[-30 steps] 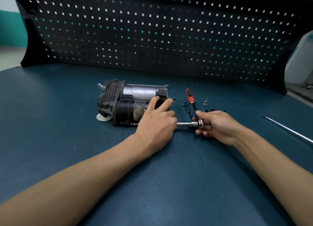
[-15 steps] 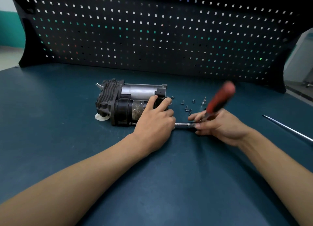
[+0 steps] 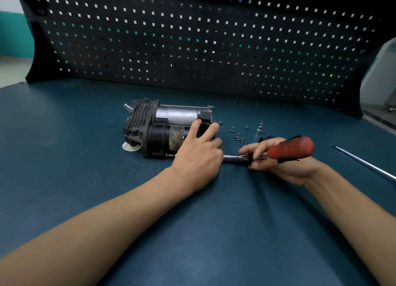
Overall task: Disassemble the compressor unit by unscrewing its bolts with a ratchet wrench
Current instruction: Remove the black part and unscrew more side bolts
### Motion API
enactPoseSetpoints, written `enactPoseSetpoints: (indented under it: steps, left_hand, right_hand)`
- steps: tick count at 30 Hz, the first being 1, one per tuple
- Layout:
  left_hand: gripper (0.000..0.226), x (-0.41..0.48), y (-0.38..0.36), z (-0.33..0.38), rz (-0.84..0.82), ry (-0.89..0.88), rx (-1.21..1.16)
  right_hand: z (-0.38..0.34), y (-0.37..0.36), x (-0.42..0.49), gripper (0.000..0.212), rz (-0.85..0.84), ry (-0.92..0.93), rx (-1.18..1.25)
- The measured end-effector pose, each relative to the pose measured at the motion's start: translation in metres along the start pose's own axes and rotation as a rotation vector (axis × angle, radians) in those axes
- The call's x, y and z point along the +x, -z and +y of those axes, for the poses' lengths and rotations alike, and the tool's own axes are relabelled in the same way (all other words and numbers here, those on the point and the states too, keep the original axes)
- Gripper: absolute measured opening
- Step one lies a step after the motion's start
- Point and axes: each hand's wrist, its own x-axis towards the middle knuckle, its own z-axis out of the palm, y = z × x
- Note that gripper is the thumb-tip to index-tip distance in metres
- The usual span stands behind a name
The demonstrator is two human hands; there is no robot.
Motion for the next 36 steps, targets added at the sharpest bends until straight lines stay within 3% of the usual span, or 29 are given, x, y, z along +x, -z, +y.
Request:
enactPoseSetpoints:
  steps: [4,8,13,20,24,27,36]
  left_hand:
    - [0.035,0.0,0.001,0.0,-0.006,0.015,-0.024]
    - [0.033,0.0,0.002,0.0,-0.011,0.02,-0.032]
    - [0.031,0.001,0.002,0.001,-0.004,0.035,-0.05]
    - [0.031,0.001,0.001,0.002,0.023,0.04,-0.053]
    - [0.03,0.001,0.0,0.001,0.028,0.043,-0.05]
    - [0.03,0.001,0.0,0.001,0.033,0.044,-0.058]
    - [0.03,0.001,0.0,0.002,0.035,0.052,-0.078]
  right_hand:
    - [0.001,0.002,0.0,0.053,-0.024,0.01,-0.005]
    - [0.0,0.0,0.004,0.033,0.025,-0.065,0.04]
    - [-0.001,0.002,0.008,0.033,0.074,-0.152,0.142]
    - [-0.006,-0.003,0.017,0.038,0.217,-0.244,0.151]
    - [-0.003,-0.009,0.023,0.012,0.358,-0.258,0.113]
    - [-0.002,-0.011,0.027,0.011,0.422,-0.257,0.102]
    - [-0.003,-0.012,0.026,0.006,0.379,-0.253,0.072]
